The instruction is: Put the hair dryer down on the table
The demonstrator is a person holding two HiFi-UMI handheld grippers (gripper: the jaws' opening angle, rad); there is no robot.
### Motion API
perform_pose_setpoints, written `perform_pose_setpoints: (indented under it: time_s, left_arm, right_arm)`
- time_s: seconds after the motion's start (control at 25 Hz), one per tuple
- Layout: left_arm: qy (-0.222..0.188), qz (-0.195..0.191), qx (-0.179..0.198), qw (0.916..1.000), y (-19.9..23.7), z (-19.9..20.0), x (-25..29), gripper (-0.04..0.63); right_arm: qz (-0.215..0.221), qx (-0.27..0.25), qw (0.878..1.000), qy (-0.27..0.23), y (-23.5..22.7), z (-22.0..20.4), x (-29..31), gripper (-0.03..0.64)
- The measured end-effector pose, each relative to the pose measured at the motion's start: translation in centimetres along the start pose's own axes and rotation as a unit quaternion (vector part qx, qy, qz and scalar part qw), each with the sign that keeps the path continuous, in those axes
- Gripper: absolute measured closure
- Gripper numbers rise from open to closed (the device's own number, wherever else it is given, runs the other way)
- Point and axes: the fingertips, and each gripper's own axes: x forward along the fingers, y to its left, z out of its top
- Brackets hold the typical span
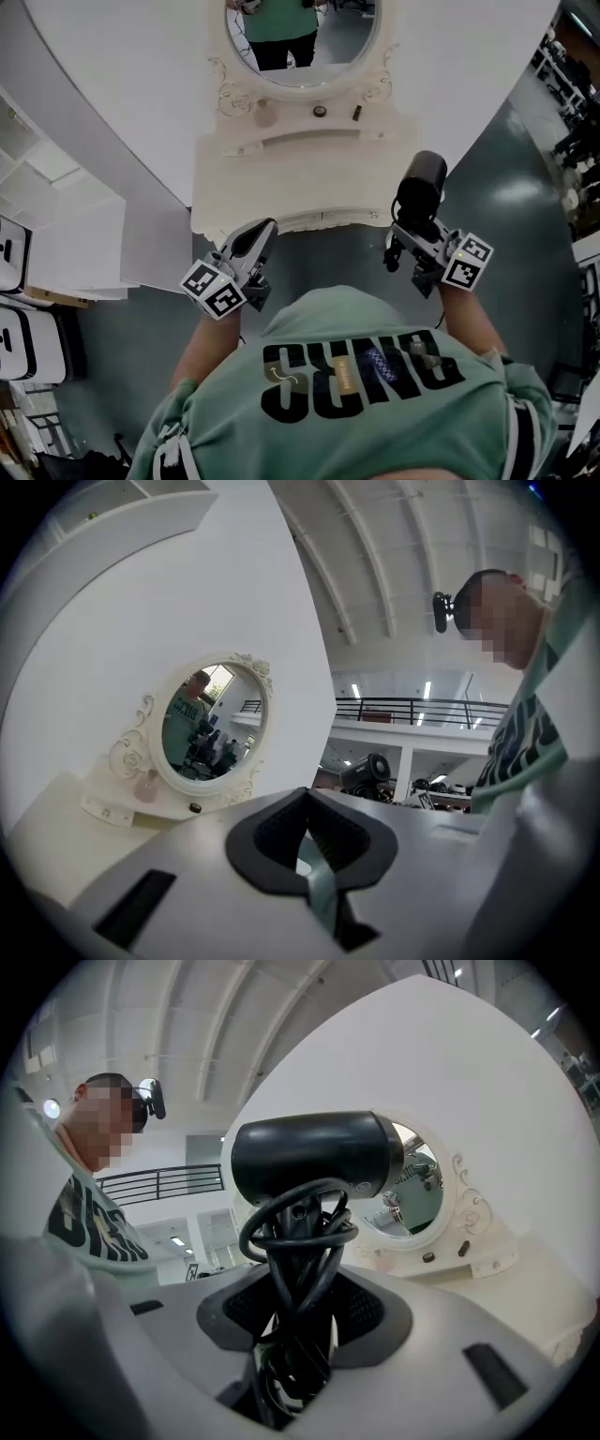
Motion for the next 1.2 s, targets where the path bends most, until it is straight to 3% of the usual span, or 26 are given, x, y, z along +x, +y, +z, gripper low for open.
perform_pose_setpoints:
  time_s: [0.24, 0.48, 0.72, 1.04, 1.2]
  left_arm:
    - [0.008, -0.009, 0.002, 0.9999, 7.5, 3.5, 2.6, 0.588]
    - [0.011, 0.006, -0.006, 0.9999, 12.3, 4.1, 4.8, 0.588]
    - [0.0, 0.047, 0.001, 0.9989, 14.5, 3.3, 9.0, 0.588]
    - [-0.028, 0.123, -0.006, 0.992, 16.0, 2.0, 13.6, 0.588]
    - [-0.026, 0.135, -0.008, 0.9905, 17.0, 1.5, 14.5, 0.588]
  right_arm:
    - [-0.004, -0.002, 1.0, 0.01, -3.8, 1.8, 7.7, 0.461]
    - [-0.01, 0.003, 1.0, 0.028, -8.2, 2.4, 11.1, 0.461]
    - [0.007, 0.009, 0.998, 0.06, -14.3, 2.7, 11.5, 0.461]
    - [0.043, -0.022, 0.989, 0.136, -21.6, 3.3, 12.0, 0.462]
    - [0.054, -0.041, 0.984, 0.163, -24.0, 3.0, 13.5, 0.462]
